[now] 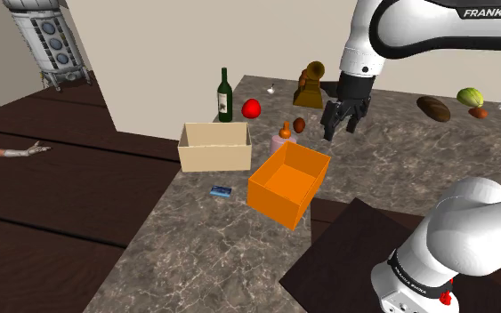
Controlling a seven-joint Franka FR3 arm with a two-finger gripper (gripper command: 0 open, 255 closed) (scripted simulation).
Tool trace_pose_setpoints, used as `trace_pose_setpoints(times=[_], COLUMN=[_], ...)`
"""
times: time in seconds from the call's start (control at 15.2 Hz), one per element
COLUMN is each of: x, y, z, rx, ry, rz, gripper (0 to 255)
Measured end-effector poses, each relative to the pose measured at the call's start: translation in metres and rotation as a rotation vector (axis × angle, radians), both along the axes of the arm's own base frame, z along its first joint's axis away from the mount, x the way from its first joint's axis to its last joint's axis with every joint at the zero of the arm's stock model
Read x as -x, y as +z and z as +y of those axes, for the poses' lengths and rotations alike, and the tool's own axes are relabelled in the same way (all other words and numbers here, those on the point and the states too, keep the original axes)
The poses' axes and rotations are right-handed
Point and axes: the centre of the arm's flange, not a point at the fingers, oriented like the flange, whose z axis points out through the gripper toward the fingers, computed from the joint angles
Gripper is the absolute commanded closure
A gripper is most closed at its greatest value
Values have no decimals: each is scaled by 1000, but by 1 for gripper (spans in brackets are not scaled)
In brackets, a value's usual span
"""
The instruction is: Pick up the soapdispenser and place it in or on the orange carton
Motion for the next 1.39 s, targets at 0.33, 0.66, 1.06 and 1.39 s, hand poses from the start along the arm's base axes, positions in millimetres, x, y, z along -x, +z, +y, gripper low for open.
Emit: trace_pose_setpoints(times=[0.33, 0.66, 1.06, 1.39], x=[-20, -54, -97, -137], y=[-25, -60, -106, -139], z=[-24, -62, -105, -142], rx=[7, 19, 34, 46], ry=[41, 112, 197, 267], rz=[-5, -15, -27, -39], gripper=[0, 0, 0, 0])
